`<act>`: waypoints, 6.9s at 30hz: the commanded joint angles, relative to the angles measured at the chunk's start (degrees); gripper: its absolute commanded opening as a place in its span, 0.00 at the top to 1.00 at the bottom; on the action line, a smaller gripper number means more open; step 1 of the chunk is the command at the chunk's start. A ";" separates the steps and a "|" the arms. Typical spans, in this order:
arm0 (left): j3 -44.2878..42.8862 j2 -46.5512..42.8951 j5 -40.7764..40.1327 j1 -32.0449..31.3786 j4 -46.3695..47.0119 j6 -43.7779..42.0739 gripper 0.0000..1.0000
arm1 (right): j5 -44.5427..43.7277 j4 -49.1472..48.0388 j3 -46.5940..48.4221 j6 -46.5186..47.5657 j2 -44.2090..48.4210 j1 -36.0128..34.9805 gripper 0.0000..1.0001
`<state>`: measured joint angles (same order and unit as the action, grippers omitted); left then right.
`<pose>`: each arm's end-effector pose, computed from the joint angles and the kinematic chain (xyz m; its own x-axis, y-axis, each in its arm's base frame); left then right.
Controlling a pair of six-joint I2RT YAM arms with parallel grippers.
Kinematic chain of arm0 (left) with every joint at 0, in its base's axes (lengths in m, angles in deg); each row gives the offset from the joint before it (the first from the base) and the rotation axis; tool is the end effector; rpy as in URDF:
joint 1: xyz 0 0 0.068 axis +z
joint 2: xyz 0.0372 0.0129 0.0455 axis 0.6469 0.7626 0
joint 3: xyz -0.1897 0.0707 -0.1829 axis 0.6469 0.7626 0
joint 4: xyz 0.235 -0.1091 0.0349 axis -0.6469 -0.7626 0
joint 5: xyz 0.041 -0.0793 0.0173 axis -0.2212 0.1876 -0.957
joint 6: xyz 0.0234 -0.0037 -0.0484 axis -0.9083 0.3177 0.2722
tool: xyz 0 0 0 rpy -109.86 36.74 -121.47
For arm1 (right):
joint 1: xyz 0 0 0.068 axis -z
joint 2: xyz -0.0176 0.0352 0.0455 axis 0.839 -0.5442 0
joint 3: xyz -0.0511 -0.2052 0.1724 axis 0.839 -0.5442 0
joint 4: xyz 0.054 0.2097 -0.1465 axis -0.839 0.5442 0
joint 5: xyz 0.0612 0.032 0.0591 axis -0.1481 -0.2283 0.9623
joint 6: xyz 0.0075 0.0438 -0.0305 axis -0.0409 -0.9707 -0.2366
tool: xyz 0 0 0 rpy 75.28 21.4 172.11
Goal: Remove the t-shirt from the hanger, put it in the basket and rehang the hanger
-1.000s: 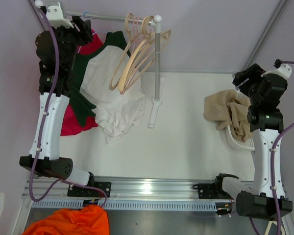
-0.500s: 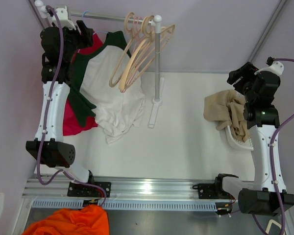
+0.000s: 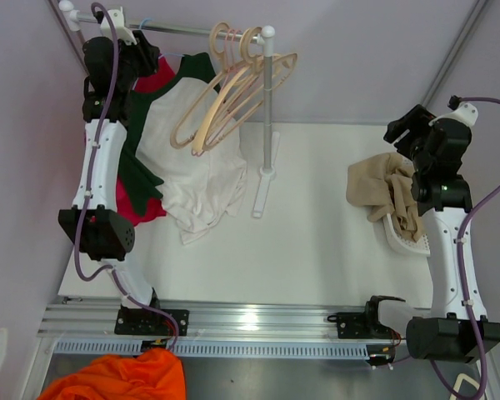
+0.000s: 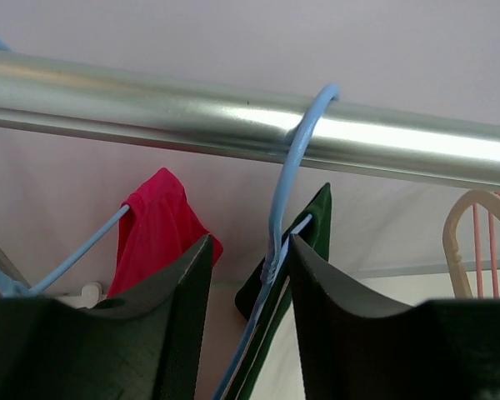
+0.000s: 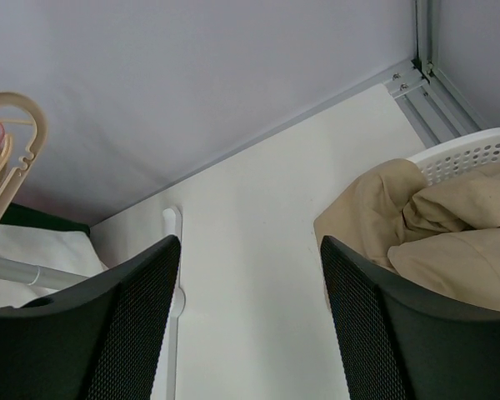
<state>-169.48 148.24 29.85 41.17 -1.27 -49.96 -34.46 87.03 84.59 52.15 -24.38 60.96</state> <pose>0.4148 0.0003 0.4982 0.0337 -0.1295 -0.9910 0.1583 0.9797 -0.1226 0.2448 -0.0199 0.4376 -0.1138 0.4100 -0.9050 0.2153 0.8994 0.3804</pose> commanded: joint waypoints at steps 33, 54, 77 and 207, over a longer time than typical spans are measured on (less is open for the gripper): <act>-17.74 2.41 3.80 -0.25 -1.04 5.61 0.99 | -1.38 -2.46 1.78 0.98 -1.21 -1.99 0.27; -1.13 -12.96 -0.68 -3.15 -0.16 4.65 0.99 | 0.20 -2.29 -0.51 0.28 0.98 -3.22 0.27; 14.77 -33.27 -33.10 -21.15 -10.45 4.38 0.99 | 19.25 -3.59 -3.32 3.53 7.05 -6.91 0.19; 26.03 -57.79 -32.22 -33.73 -57.21 13.08 0.99 | 5.23 -26.20 -12.81 11.18 -16.09 -65.53 1.00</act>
<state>-143.58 91.63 -0.73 7.07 -59.46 -36.58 -27.86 60.39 70.58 63.06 -46.26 -4.18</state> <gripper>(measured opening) 0.031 0.009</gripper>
